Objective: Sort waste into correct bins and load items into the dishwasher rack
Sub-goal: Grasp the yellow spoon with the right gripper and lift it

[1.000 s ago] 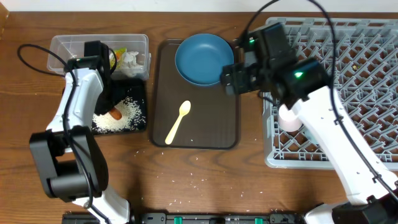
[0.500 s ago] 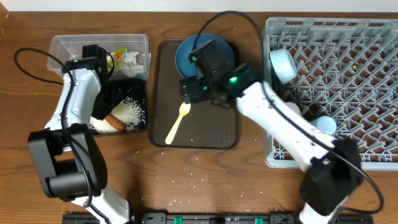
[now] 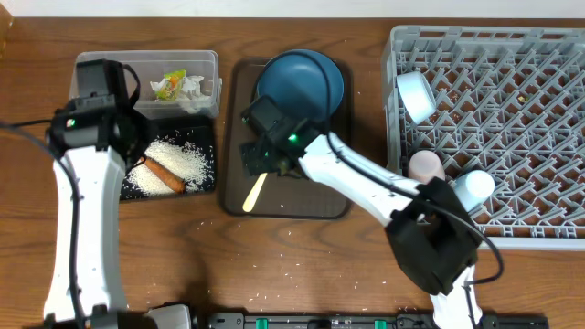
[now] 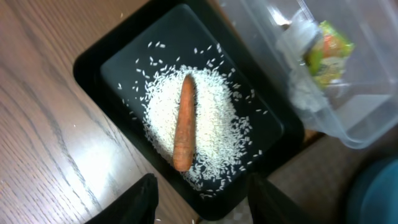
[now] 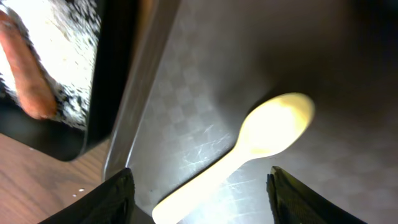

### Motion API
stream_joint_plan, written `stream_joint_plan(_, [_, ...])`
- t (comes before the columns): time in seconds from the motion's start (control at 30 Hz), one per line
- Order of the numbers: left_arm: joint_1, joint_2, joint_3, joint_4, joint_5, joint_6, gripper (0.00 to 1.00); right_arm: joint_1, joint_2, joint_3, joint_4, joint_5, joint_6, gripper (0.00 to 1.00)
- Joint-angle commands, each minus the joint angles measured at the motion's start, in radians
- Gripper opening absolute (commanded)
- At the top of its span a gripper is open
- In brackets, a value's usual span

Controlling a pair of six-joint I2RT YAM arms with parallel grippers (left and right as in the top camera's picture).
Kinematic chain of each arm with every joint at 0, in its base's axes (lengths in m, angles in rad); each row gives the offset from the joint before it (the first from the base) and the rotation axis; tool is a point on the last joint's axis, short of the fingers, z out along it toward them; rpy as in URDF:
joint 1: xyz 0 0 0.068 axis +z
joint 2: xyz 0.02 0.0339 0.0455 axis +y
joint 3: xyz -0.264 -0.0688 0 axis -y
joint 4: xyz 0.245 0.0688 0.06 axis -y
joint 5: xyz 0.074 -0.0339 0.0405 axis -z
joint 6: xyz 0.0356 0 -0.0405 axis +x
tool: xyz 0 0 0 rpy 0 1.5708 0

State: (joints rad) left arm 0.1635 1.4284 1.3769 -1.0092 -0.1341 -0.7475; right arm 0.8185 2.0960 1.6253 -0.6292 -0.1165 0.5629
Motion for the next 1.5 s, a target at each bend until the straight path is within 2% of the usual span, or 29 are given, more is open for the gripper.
stream_joint_plan(0.0, [0.005,-0.031,0.016,-0.008,-0.008,-0.006,0.52,0.029,0.04,-0.004,0.005,0.003,0.028,0.65])
stream_joint_plan(0.1, [0.005,-0.041,0.016,-0.013,-0.008,-0.006,0.55,0.043,0.077,-0.004,0.004,0.003,0.028,0.63])
stream_joint_plan(0.17, [0.005,-0.04,0.016,-0.023,-0.008,-0.006,0.62,0.046,0.099,-0.004,0.0,0.002,0.031,0.62])
stream_joint_plan(0.27, [0.005,-0.038,0.016,-0.035,-0.009,-0.006,0.68,0.046,0.116,-0.004,-0.027,-0.004,0.035,0.62])
stream_joint_plan(0.3, [0.005,-0.038,0.016,-0.035,-0.009,-0.006,0.71,0.046,0.122,-0.004,-0.034,-0.004,0.035,0.62])
stream_joint_plan(0.33, [0.005,-0.038,0.016,-0.035,-0.009,-0.006,0.8,0.046,0.122,-0.004,-0.035,-0.004,0.035,0.62])
stream_joint_plan(0.53, [0.005,-0.038,0.016,-0.035,-0.009,-0.006,0.86,0.042,0.15,-0.004,0.011,0.03,0.035,0.57])
stream_joint_plan(0.63, [0.005,-0.038,0.016,-0.035,-0.009,-0.006,0.87,0.034,0.18,-0.004,0.013,0.029,0.035,0.46])
stream_joint_plan(0.83, [0.005,-0.038,0.016,-0.035,-0.009,-0.006,0.89,0.012,0.196,-0.004,0.011,-0.008,0.035,0.04])
stream_joint_plan(0.87, [0.005,-0.038,0.016,-0.035,-0.009,-0.006,0.94,0.008,0.196,-0.004,0.009,-0.013,0.035,0.01])
stream_joint_plan(0.97, [0.005,-0.038,0.016,-0.035,-0.009,-0.006,0.95,-0.003,0.192,-0.003,0.003,-0.036,0.03,0.01])
stream_joint_plan(1.13, [0.005,-0.038,0.016,-0.035,-0.009,-0.006,0.95,-0.045,0.13,0.025,-0.056,-0.069,-0.067,0.01])
stream_joint_plan(1.37, [0.005,-0.038,0.016,-0.035,-0.009,-0.006,0.96,-0.169,-0.123,0.075,-0.197,-0.07,-0.205,0.01])
stream_joint_plan(1.47, [0.005,-0.038,0.016,-0.035,-0.009,-0.006,0.96,-0.261,-0.274,0.079,-0.25,0.018,-0.236,0.01])
